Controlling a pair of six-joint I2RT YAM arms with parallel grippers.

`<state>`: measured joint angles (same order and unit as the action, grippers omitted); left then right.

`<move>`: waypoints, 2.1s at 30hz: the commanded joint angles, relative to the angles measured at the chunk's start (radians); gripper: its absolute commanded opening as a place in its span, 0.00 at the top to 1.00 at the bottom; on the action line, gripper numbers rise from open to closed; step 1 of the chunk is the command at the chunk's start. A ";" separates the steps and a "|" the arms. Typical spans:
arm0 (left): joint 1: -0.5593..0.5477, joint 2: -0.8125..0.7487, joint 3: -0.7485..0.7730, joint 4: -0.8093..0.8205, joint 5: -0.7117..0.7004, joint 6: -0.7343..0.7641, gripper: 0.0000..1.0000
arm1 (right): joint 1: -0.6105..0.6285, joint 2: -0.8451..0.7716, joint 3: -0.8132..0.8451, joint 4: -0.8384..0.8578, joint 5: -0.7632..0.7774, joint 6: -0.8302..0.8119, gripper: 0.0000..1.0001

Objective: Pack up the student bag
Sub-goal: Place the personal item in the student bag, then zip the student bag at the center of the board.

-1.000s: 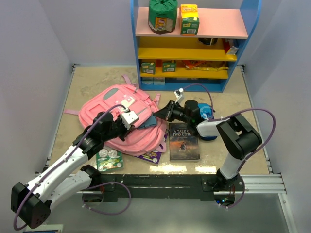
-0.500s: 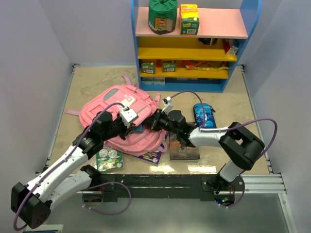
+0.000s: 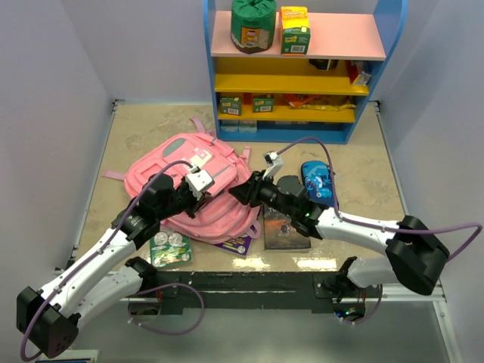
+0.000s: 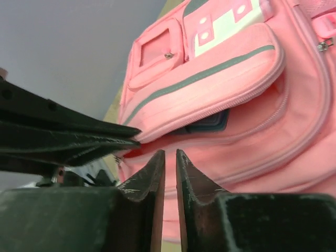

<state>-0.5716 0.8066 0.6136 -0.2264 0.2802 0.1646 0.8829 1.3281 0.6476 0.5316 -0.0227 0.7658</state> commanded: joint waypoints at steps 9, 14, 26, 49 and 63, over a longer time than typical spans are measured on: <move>-0.008 0.000 0.054 0.108 0.108 -0.001 1.00 | 0.085 0.086 0.030 -0.031 0.019 -0.183 0.99; 0.002 0.006 0.070 0.087 0.091 0.029 0.50 | 0.229 0.034 0.069 -0.087 0.171 -0.309 0.56; 0.195 0.060 0.239 -0.149 0.166 0.161 0.30 | 0.442 0.083 0.124 -0.145 0.472 -0.401 0.34; 0.329 -0.001 0.137 -0.249 0.283 0.357 0.34 | 0.465 0.376 0.330 -0.303 0.549 -0.296 0.67; 0.360 -0.009 0.038 -0.433 0.565 0.760 0.33 | 0.464 0.232 0.238 -0.216 0.538 -0.321 1.00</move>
<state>-0.2165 0.7837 0.6571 -0.6262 0.7185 0.7845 1.3453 1.6070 0.9062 0.2535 0.5083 0.4515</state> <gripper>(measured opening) 0.670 0.037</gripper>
